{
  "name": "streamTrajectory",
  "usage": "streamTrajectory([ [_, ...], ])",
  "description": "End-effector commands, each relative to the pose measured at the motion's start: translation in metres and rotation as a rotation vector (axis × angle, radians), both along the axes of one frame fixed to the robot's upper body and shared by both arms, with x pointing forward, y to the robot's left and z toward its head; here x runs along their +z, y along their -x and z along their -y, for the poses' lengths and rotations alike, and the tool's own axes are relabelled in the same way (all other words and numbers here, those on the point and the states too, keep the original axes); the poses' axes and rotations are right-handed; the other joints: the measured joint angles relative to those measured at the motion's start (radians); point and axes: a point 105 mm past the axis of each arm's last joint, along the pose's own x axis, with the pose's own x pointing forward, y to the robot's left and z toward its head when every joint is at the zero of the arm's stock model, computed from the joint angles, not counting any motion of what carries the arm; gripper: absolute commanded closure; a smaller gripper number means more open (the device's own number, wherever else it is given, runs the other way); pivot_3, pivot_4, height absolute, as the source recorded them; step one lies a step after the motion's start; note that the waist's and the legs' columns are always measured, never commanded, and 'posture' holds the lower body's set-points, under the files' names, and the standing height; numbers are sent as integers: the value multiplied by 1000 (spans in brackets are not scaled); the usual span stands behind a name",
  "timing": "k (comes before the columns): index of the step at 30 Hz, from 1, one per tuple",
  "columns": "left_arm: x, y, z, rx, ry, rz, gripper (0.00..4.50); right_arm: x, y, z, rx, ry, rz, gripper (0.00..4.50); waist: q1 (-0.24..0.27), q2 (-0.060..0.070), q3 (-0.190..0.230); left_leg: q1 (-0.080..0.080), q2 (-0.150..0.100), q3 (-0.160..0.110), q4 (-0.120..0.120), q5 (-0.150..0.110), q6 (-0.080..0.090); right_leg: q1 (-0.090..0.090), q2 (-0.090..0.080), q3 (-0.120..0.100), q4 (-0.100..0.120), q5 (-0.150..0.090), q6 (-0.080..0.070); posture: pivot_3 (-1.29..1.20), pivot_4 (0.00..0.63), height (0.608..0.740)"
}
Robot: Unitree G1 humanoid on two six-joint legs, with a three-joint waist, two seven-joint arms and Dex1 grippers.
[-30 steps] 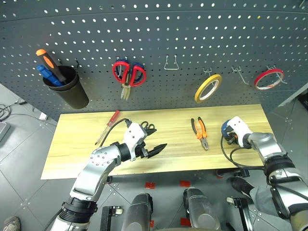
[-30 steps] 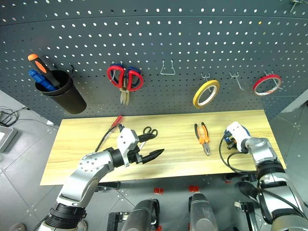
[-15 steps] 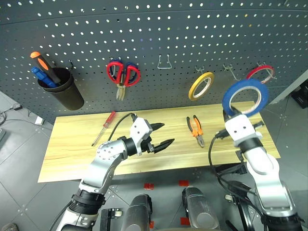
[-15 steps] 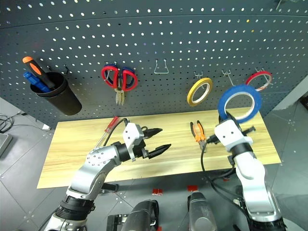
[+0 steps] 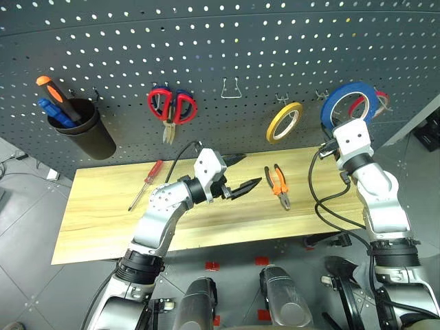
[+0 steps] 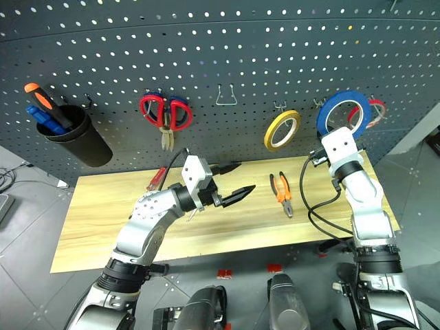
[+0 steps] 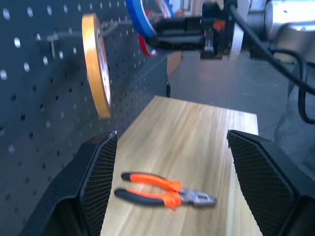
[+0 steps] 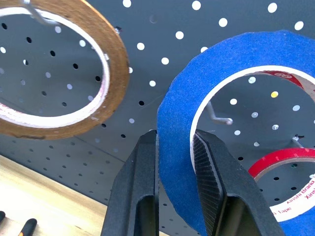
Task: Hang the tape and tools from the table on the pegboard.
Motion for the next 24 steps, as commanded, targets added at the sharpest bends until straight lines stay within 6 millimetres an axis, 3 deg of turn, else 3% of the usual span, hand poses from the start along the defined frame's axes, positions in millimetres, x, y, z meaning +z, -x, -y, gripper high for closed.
streamTrajectory([
  [1, 17, -1, -1, 11, 56, 41, 747, 10, 1, -3, 54, -19, 25, 3813, -1, 0, 0, 0, 0, 0, 0, 0, 0, 0, 0, 0, 0, 0, 0, -254, 214, 740],
  [6, 25, -2, 0, 20, 108, 31, 747, -4, 3, -17, 137, -53, -38, 3813, -1, 0, 0, 0, 0, 0, 1, 0, 0, 0, 0, 0, 0, 0, 0, -256, 211, 740],
  [12, 28, -3, 1, 24, 115, 30, 747, -10, 9, -25, 166, -48, -71, 1900, 0, 0, 0, 0, 0, 0, 1, 0, 0, 0, -1, 0, 0, 0, 0, -249, 213, 740],
  [18, 5, 0, -10, 48, 15, -7, 747, -38, 32, -38, 172, -122, -275, 14, 1, 1, -1, 0, 1, 0, 1, 0, 0, 0, 0, 0, 1, 0, 0, -242, 217, 740],
  [24, -31, 8, -37, 52, -168, -84, 747, -69, 63, -76, 191, -214, -521, 14, 0, 1, -2, 0, 1, -1, 0, 0, 0, -2, 0, 1, 2, 0, 0, -252, 227, 740],
])
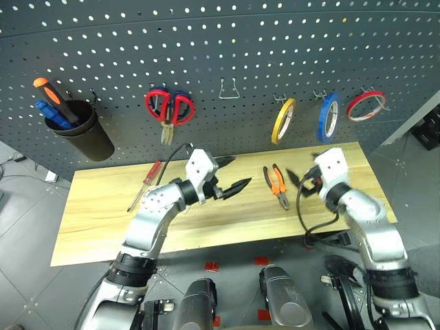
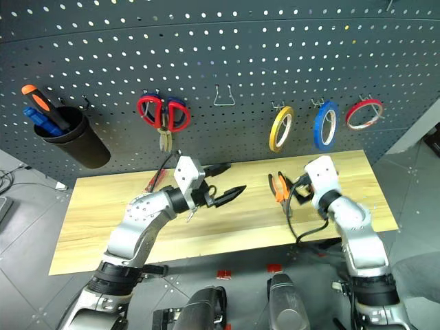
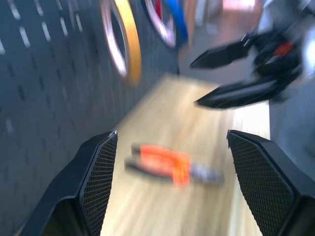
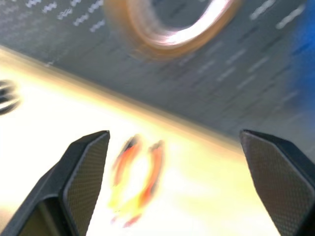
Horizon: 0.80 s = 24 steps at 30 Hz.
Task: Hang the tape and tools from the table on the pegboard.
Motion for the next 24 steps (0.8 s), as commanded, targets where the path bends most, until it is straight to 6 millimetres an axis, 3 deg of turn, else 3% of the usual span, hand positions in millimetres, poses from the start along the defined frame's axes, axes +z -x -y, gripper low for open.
streamTrajectory([
  [1, -12, 10, -14, -38, -117, -6, 747, -2, 10, -20, -25, -43, -104, 14, 0, 0, 0, 0, 0, 0, 0, 0, 0, 0, 0, 0, 0, 0, 0, -252, 227, 740],
  [6, -39, 17, -46, -56, -310, -40, 747, -24, 4, -28, -100, -69, -267, 14, 3, 0, 0, 0, -1, 0, 0, 0, 0, -1, 0, 1, 0, 0, 0, -247, 239, 740],
  [8, -41, 16, -54, -40, -314, -54, 747, -30, -1, -26, -132, -65, -300, 14, 7, 0, -1, -2, -1, -1, 0, 0, 0, -3, -1, 0, 0, 0, 0, -244, 244, 740],
  [11, -31, 7, -69, 19, -250, -100, 747, -35, -25, -24, -194, -9, -296, 14, 3, 0, -1, -3, -1, 0, 0, 0, 0, -4, -1, 0, 1, 0, 0, -236, 246, 740],
  [17, -26, 7, -71, -4, -239, -121, 747, -49, -50, -21, -267, 20, -353, 14, -11, -1, -1, -6, -1, 3, 0, 0, 0, -14, 0, 3, 11, 0, 0, -233, 246, 740],
  [24, -21, 2, -71, 1, -224, -126, 747, -67, -72, -35, -273, -5, -425, 14, -29, -1, -1, -5, -1, 7, 0, 0, 0, -15, 0, 6, 12, 0, 0, -231, 244, 740],
])
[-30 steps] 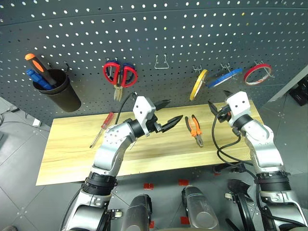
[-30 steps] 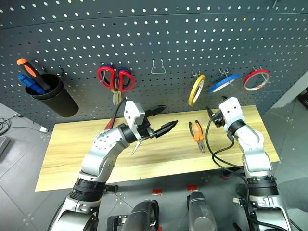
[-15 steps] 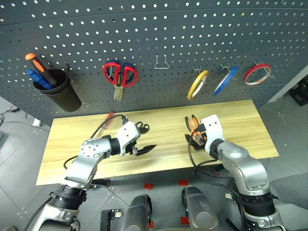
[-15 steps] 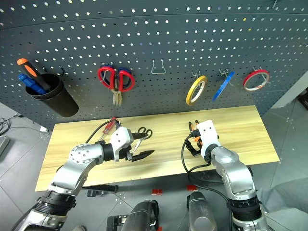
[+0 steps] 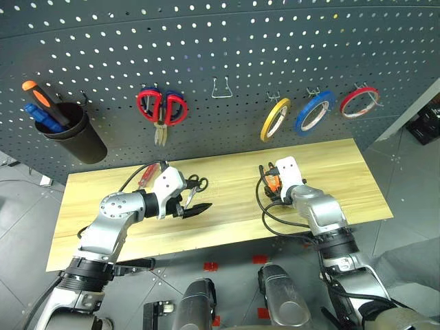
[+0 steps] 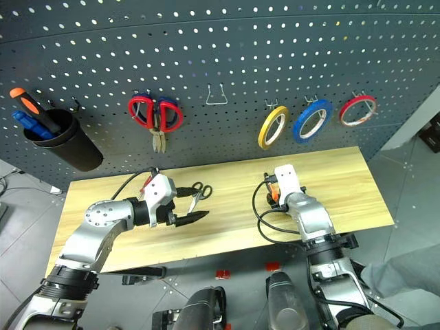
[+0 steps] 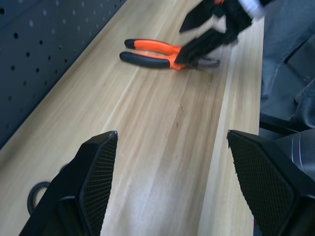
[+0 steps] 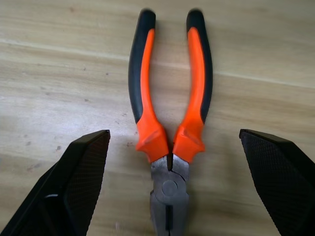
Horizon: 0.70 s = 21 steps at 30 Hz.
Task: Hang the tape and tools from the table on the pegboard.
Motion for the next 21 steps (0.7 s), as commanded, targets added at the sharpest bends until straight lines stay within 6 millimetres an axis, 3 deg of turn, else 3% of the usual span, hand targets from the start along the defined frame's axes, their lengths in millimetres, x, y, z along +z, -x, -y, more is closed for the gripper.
streamTrajectory([
  [1, 9, -3, -2, 8, 25, 21, 747, 4, -12, -7, -5, -56, 16, 14, -3, 0, 0, 0, 0, 1, 0, 0, 0, 0, 0, 1, 1, 0, 0, -231, 244, 740],
  [16, 6, 0, -4, 26, 29, 18, 747, -19, -27, 0, -12, 28, -56, 14, -28, 0, 0, 1, 0, 4, 0, 0, 0, 0, 0, 5, 2, 0, 0, -214, 245, 740],
  [19, 6, 3, -3, 21, 42, 11, 747, -23, -25, 0, -20, -1, -95, 605, -27, -1, -1, 2, 1, 5, 0, 0, 0, 0, 0, 6, 2, 0, 0, -214, 245, 740],
  [21, 5, 5, -3, 21, 47, 10, 747, -23, -25, -1, -18, -13, -101, 1289, -27, -2, -1, 2, 0, 5, 0, 0, 0, 0, 0, 7, 2, 0, 0, -214, 245, 740],
])
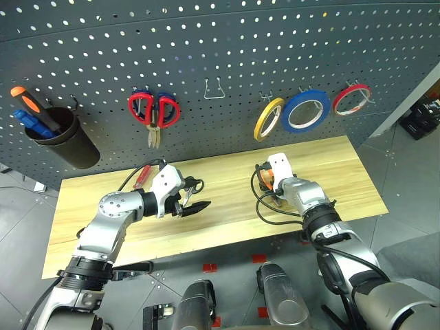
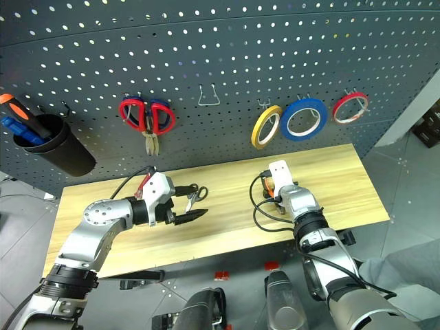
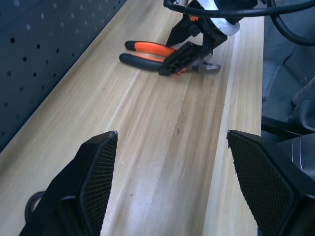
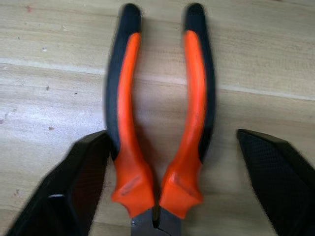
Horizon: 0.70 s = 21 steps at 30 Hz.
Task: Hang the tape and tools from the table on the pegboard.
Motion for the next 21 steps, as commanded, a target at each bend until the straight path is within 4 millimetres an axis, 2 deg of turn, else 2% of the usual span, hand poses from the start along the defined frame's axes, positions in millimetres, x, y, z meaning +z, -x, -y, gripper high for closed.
streamTrajectory([
  [1, 8, 4, 0, -1, 18, 40, 747, -10, 6, 1, -16, -32, -48, 1633, 0, -1, 0, 0, 0, 0, 0, 0, 0, 0, 0, 0, 0, 0, 0, -214, 245, 740],
  [4, 9, 9, -3, -6, 31, 45, 747, 2, 5, -9, -4, -74, 6, 1765, 0, -1, 0, 0, 0, 0, 0, 0, 0, 0, 0, 1, 0, 0, 0, -218, 245, 740],
  [7, 25, 15, -8, 18, 122, 61, 747, 36, 18, -31, 110, -164, 156, 1765, 0, 0, 0, -1, 1, 1, -1, 0, 0, -2, 0, 1, 1, 0, 0, -208, 247, 740],
  [13, 48, 29, -27, 121, 224, 101, 747, 81, 97, -67, 438, -182, 403, 1765, 5, 0, 0, -3, 0, 5, -1, 0, 1, -7, 0, 8, 0, 0, 0, -199, 252, 740],
  [15, 54, 33, -32, 160, 234, 126, 747, 103, 114, -79, 493, -236, 515, 1765, 7, -1, 0, -3, 0, 6, -1, -1, 1, -7, 0, 8, 0, 0, 0, -199, 252, 740],
  [18, 68, 36, -33, 206, 250, 183, 747, 149, 118, -89, 521, -262, 722, 1765, 11, -1, 0, -3, 1, 6, -1, -3, 4, -8, 1, 8, 1, 0, 0, -185, 255, 740],
  [21, 81, 38, -33, 241, 263, 231, 747, 193, 111, -95, 500, -309, 883, 1766, 16, -2, 0, -2, 0, 6, 0, -3, 4, -8, 0, 9, 1, 0, 0, -184, 253, 740],
])
